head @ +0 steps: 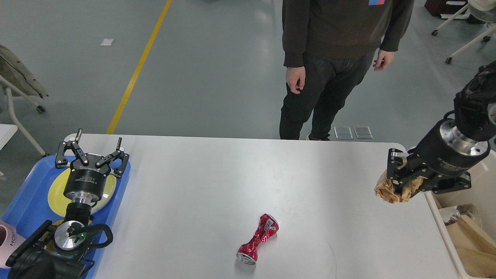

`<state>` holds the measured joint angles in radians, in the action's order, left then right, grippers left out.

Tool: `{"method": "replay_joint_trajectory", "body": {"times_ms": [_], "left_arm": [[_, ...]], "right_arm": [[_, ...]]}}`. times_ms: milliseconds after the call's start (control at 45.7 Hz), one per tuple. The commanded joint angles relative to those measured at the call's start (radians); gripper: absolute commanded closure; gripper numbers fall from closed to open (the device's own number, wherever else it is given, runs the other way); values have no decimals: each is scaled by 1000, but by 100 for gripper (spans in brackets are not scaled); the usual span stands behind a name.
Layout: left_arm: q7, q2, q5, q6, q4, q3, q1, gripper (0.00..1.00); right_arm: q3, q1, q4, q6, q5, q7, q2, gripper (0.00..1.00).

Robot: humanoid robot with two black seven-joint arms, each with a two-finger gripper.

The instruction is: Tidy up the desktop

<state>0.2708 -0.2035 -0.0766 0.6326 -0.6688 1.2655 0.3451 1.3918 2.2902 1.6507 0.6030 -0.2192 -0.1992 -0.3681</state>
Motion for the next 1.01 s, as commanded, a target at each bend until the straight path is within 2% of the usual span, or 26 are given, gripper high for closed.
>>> {"method": "replay_joint_trajectory", "body": {"times_ms": [0, 153, 350, 482, 635, 788, 985], "left_arm": [[-1, -1, 0, -1, 0, 0, 0, 4], [-1, 1, 0, -1, 0, 0, 0, 4], [-1, 1, 0, -1, 0, 0, 0, 4], [1, 1, 0, -1, 1, 0, 0, 4], [1, 1, 0, -1, 1, 0, 0, 4], [-1, -1, 0, -1, 1, 0, 0, 4], [1, -1, 0, -1, 1, 0, 0, 4]], "right_arm": [[38, -5, -14, -12, -11, 1, -26, 100], [119, -55, -74, -65, -9, 0, -155, 100], [173, -260, -299, -86, 7, 0, -325, 100], [122, -478, -527, -88, 4, 1, -396, 100], [-83, -802, -722, -127, 6, 1, -434, 100], [-262, -1133, -937, -248, 4, 9, -411, 100], [-410, -1486, -1227, -356, -3, 1, -233, 100]]}}
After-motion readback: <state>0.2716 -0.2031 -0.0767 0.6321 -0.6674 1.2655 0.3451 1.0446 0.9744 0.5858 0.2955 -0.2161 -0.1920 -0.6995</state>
